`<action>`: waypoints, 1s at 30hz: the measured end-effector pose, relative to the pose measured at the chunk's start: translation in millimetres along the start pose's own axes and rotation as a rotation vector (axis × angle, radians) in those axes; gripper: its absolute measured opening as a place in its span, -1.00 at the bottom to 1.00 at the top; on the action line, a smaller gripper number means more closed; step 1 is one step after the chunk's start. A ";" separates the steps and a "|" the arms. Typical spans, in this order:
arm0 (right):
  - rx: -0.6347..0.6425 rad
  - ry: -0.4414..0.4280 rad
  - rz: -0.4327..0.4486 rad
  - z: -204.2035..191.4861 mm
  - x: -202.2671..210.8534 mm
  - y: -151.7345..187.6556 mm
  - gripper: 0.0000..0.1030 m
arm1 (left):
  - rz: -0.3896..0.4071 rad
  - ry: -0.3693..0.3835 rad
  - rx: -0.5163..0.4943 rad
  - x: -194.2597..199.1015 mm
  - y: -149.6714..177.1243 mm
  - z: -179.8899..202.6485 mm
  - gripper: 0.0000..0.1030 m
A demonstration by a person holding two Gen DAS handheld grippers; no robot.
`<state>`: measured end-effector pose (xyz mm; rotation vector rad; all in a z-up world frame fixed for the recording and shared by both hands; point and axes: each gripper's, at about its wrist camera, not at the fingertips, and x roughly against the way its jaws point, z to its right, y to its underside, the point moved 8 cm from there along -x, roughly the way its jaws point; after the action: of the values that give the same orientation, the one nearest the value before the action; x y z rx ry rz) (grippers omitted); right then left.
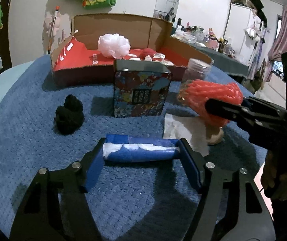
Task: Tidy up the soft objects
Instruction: 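Carry the blue tube and red mesh ball into the box with both tools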
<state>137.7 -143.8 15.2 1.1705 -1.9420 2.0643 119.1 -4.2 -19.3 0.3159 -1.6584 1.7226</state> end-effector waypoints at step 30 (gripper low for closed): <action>-0.009 0.016 0.031 6.1 32.0 -0.3 -0.13 | 0.091 0.008 -0.030 32.4 -32.1 13.8 0.33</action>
<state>118.1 -162.9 32.8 1.1252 -1.9724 2.0713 112.2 -9.5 27.6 0.2229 -1.7150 1.7607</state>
